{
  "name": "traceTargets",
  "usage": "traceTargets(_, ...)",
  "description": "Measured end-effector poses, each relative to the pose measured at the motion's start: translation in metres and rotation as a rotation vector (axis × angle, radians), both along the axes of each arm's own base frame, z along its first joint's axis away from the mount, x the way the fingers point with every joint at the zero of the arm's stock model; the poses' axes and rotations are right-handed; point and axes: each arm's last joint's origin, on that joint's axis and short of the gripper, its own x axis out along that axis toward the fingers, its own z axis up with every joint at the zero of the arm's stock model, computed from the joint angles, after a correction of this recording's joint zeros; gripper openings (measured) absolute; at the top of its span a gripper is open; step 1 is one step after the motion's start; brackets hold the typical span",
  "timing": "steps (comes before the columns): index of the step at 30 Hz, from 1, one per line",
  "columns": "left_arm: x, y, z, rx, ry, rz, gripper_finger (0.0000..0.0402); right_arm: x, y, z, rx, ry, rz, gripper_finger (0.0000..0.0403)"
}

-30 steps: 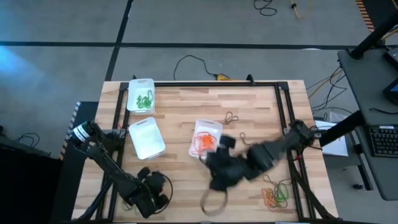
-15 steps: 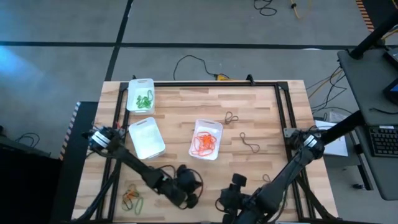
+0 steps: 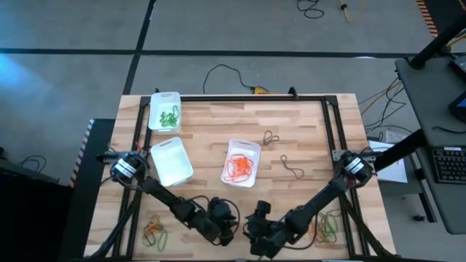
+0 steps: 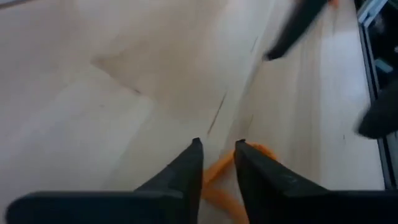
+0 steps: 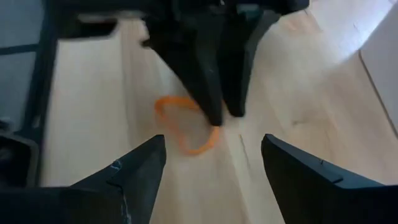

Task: Sort rubber bands into baskets
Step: Put the orange rubber band into the bottom right white bin

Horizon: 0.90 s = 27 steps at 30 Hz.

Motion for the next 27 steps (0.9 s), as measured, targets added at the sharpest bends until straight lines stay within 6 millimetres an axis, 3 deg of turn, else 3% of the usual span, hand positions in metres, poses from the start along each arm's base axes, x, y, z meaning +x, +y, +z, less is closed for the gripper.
traceTargets(7,-0.019,0.009,0.03,0.08,0.131,-0.018,0.0156,0.017,-0.019,-0.022,0.011,0.063,0.032,0.0258)
traceTargets(14,-0.041,0.019,0.061,0.194,0.203,-0.002,0.0197,0.032,-0.017,-0.04,0.004,0.016,0.12,0.026)
traceTargets(21,-0.049,0.021,0.063,0.209,0.251,-0.002,0.0203,0.043,-0.02,-0.057,-0.004,-0.009,-0.014,0.0252)
traceTargets(27,-0.059,0.016,0.06,0.188,0.303,0.008,0.0204,0.043,-0.023,-0.061,-0.016,0.003,-0.045,0.0201)
